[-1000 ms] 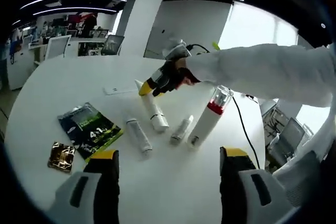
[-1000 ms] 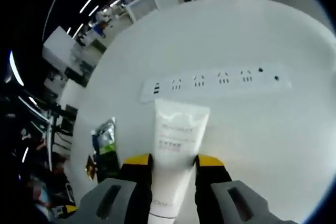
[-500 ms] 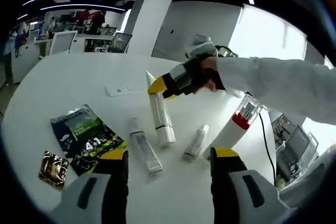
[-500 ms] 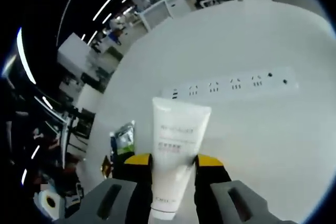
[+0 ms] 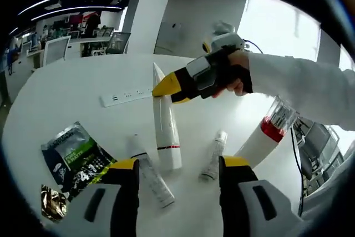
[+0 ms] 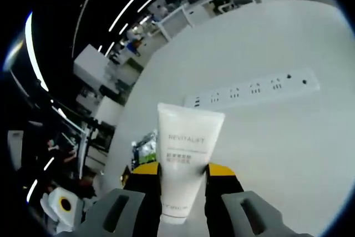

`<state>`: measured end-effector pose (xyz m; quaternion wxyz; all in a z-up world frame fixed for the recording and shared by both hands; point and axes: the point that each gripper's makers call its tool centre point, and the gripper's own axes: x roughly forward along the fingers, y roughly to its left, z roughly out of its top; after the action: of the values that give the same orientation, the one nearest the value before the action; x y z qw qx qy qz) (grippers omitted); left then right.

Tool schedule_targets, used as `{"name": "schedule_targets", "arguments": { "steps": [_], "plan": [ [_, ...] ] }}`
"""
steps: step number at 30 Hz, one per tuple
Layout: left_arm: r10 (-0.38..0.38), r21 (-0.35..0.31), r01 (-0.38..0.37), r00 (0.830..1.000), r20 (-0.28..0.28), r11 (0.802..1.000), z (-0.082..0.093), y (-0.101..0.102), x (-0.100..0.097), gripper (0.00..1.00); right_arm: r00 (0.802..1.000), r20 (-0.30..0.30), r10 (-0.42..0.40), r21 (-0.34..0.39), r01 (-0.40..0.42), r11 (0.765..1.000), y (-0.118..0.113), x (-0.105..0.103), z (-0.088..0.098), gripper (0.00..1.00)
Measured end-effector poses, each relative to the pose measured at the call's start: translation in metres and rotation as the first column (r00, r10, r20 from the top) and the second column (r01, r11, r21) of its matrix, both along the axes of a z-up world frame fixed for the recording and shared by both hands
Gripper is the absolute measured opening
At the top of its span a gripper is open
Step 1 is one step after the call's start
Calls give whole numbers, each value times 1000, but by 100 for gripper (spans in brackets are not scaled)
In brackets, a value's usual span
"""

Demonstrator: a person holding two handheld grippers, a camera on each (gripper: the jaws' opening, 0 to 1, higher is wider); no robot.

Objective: Arrange the skincare products in the storage area until every visible bottle or jar stands upright without overlapping.

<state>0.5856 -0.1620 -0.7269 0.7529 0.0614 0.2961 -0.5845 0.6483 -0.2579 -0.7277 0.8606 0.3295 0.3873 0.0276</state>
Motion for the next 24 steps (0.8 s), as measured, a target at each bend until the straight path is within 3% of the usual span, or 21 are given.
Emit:
{"name": "schedule_targets", "arguments": {
  "steps": [4,13,24],
  "plan": [
    [-5,14,5,1000,14,1000,-6,-8,11,52,999,35,12,11,-13,1000,3,-3,4,20],
    [-55,64,53,998,33,997,-22,-17,15,44,996,83,38,27,-40,999,7,-11,10,20],
    [-59,49,57,997,39,997,-19,-26,8,27,986,137,89,22,-93,995,20,-14,28,21]
  ]
}}
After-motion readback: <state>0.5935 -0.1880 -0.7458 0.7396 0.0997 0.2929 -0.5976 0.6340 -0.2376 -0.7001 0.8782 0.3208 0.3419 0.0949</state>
